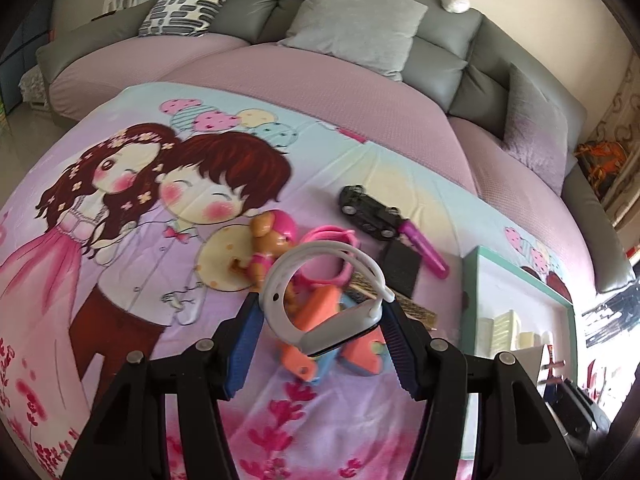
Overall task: Organize rigid objects
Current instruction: 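Carry the charger and smartwatch into the tray and open both tools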
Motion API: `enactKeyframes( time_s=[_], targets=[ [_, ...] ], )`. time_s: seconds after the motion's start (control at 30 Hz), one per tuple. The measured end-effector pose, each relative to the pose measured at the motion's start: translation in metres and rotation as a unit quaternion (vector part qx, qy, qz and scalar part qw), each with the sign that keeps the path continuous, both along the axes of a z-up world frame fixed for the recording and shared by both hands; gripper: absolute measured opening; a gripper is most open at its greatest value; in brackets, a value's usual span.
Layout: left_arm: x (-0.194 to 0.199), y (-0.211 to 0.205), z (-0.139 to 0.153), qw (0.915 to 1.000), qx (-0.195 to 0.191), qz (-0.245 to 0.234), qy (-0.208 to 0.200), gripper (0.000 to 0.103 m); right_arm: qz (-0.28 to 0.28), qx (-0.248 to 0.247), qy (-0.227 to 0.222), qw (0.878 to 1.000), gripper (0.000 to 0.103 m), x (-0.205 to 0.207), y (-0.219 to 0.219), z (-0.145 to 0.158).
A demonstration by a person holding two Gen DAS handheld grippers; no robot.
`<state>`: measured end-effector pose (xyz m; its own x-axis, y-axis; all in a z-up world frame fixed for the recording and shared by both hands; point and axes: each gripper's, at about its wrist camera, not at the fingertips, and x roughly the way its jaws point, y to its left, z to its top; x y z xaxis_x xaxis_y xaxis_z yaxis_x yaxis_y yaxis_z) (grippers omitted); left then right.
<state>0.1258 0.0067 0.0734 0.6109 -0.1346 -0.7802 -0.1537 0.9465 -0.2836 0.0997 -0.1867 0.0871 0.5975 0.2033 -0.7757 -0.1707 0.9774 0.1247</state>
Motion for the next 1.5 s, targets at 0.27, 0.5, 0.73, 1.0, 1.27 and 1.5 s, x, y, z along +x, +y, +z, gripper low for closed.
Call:
enactKeyframes(
  time_s=[0.27,0.5,0.73,1.0,1.27,1.5],
  targets=[
    [0.002,-0.060,0.011,0.9976,0.005,-0.066,-0.017,0.061,-0.121,-0.009,0.008,0.993,0.045,-0.003,-0.086,0.002],
    [-0.001,-0.125,0.013,0.9901,0.010,-0.138,-0.022,0.061,-0.200,-0.024,0.010,0.979,0.045,-0.015,-0.148,0.004],
    [-0.004,-0.174,0.001,0.9813,0.034,-0.190,-0.004,0.061,-0.223,-0.023,0.014,0.975,0.045,-0.020,-0.168,0.003],
    [-0.004,-0.189,-0.020,0.9768,0.061,-0.204,0.024,0.061,-0.246,-0.033,0.054,0.967,0.045,-0.015,-0.179,-0.019],
    [-0.002,-0.188,-0.032,0.9757,0.072,-0.203,0.041,0.062,-0.243,-0.031,0.060,0.968,0.045,-0.012,-0.179,-0.025],
    [-0.001,-0.191,-0.032,0.9748,0.077,-0.205,0.043,0.063,-0.242,-0.028,0.061,0.968,0.045,-0.008,-0.178,-0.027]
  ],
)
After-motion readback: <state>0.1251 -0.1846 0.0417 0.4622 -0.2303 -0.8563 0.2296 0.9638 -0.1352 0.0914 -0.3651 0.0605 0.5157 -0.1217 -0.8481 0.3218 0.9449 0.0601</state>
